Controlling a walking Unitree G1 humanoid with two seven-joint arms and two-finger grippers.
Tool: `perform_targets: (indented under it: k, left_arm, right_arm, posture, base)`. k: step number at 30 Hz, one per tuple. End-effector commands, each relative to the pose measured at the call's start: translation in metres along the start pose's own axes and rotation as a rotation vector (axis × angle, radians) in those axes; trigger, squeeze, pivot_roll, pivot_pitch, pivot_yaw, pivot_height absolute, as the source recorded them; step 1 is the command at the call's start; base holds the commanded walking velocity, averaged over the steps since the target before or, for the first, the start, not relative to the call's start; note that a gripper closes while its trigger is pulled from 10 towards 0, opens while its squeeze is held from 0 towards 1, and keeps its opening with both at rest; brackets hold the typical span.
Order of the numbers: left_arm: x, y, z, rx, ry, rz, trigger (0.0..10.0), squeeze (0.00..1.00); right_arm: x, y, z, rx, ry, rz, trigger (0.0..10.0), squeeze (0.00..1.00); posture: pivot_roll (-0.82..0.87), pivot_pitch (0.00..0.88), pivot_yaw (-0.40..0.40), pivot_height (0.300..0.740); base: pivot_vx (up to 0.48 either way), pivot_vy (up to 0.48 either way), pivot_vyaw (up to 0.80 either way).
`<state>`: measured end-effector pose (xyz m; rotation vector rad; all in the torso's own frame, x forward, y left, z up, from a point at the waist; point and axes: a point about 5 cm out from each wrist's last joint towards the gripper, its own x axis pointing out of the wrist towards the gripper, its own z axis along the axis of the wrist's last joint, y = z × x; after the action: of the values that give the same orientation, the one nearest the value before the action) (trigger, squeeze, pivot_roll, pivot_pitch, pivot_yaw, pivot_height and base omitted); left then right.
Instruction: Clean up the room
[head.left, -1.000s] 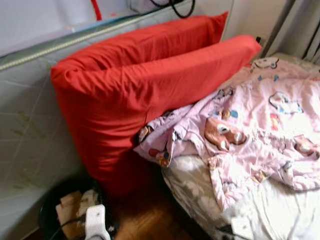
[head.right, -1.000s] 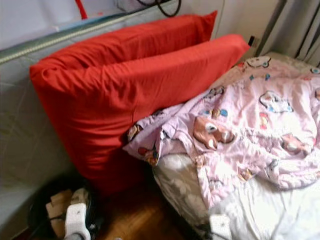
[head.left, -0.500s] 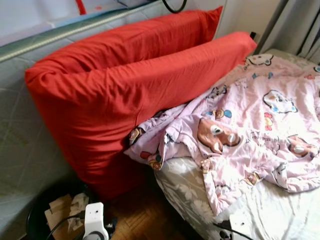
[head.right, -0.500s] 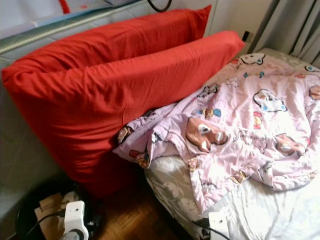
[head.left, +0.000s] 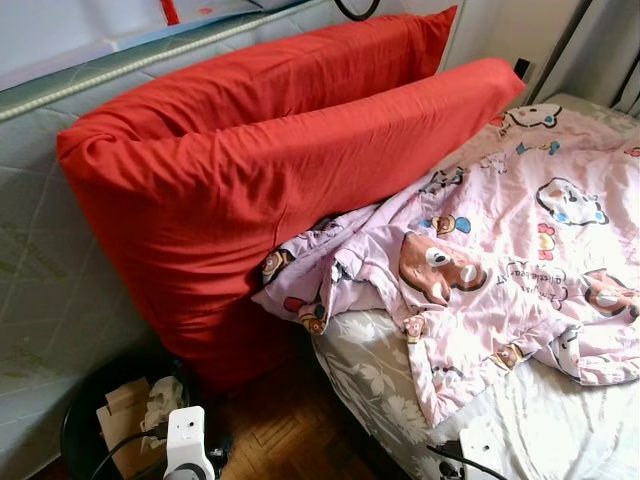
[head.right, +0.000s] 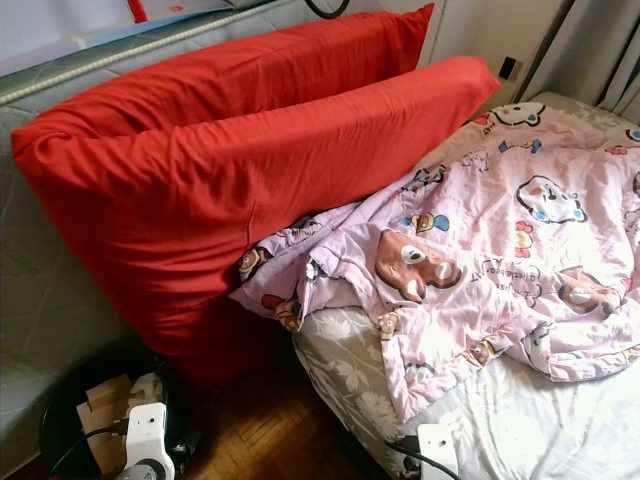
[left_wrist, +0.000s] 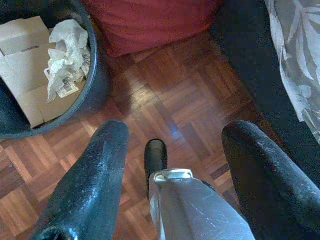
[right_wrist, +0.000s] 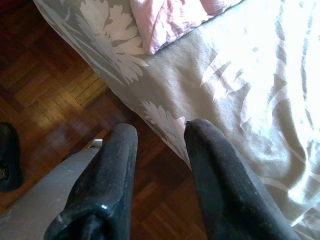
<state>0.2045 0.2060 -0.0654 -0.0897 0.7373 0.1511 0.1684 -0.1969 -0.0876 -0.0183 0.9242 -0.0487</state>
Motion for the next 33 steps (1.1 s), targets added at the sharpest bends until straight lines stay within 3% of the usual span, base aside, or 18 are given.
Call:
perform_targets:
  k: [1, 5, 13, 17, 33]
  left_arm:
    - [-0.002, 0.001, -0.008, 0.004, 0.027, -0.001, 10.0, 0.0]
    - [-0.001, 0.001, -0.003, 0.012, 0.001, -0.002, 10.0, 0.0]
    - [0.005, -0.006, 0.033, 0.009, -0.16, -0.043, 10.0, 0.0]
    - [0.006, -0.007, 0.035, 0.017, -0.165, -0.052, 10.0, 0.0]
    - [-0.006, 0.008, -0.012, 0.036, 0.012, -0.006, 10.0, 0.0]
  right_arm:
    - [-0.002, 0.0, -0.008, 0.031, 0.026, -0.006, 10.0, 0.0]
    - [-0.002, 0.001, -0.008, 0.057, 0.018, -0.006, 10.0, 0.0]
    - [-0.002, 0.002, -0.006, 0.111, -0.024, 0.002, 10.0, 0.0]
    - [-0.003, 0.001, -0.007, 0.11, -0.024, 0.003, 10.0, 0.0]
    - [-0.003, 0.001, -0.012, 0.116, 0.023, -0.027, 10.0, 0.0]
  posture:
    - [0.08, 0.205, -0.017, 0.74]
    - [0.08, 0.209, -0.016, 0.74]
    - [0.09, 0.213, -0.016, 0.74]
    - [0.09, 0.21, -0.014, 0.74]
    - [0.09, 0.184, -0.014, 0.74]
  base:
    - [0.251, 0.0, 0.0]
    - [0.063, 0.0, 0.0]
    - [0.0, 0.0, 0.0]
    - [0.0, 0.0, 0.0]
    - [0.151, 0.0, 0.0]
